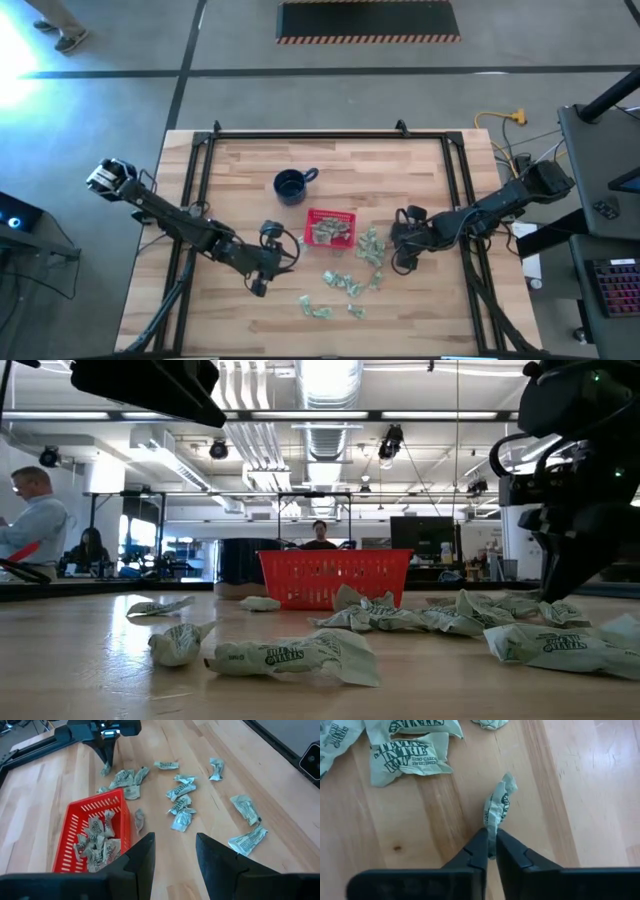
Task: Pick and place Stevia / Truvia into bins
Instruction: Put the white stevia packet into the red basket
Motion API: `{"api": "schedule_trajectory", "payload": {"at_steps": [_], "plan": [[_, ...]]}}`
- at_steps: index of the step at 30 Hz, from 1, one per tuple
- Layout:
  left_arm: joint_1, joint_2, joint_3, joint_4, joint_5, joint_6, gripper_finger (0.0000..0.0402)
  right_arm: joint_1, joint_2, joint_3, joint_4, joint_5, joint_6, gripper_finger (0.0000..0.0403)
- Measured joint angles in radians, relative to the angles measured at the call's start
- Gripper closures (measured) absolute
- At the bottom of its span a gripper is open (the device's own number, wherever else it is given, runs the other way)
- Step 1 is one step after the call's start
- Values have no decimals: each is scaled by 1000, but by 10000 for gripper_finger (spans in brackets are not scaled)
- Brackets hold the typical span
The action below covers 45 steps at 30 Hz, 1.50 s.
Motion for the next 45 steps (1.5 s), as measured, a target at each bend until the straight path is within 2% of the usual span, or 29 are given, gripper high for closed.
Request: {"api": "schedule_trajectory", "payload": {"at_steps": [8,12,16,21,25,28,33,38,45], "plan": [[0,0,1,-37,1,-30,275,0,0,49,6,10,-52,394],[0,0,0,-120,1,-102,275,1,0,102,11,74,-114,394],[0,3,-4,-188,-2,-181,275,1,0,162,32,184,-198,394],[1,3,-24,-219,-8,-211,275,-1,0,213,202,262,-379,394],[1,3,-55,-221,-61,-227,275,-4,1,217,404,258,-536,394],[1,4,-84,-225,-80,-237,275,-11,1,216,487,220,-598,394],[1,11,-105,-225,-81,-255,275,-30,1,200,556,153,-611,394],[1,11,-105,-221,-81,-261,275,-44,22,172,619,140,-614,394],[2,13,-116,-193,-90,-261,275,-91,156,185,679,55,-670,394]]}}
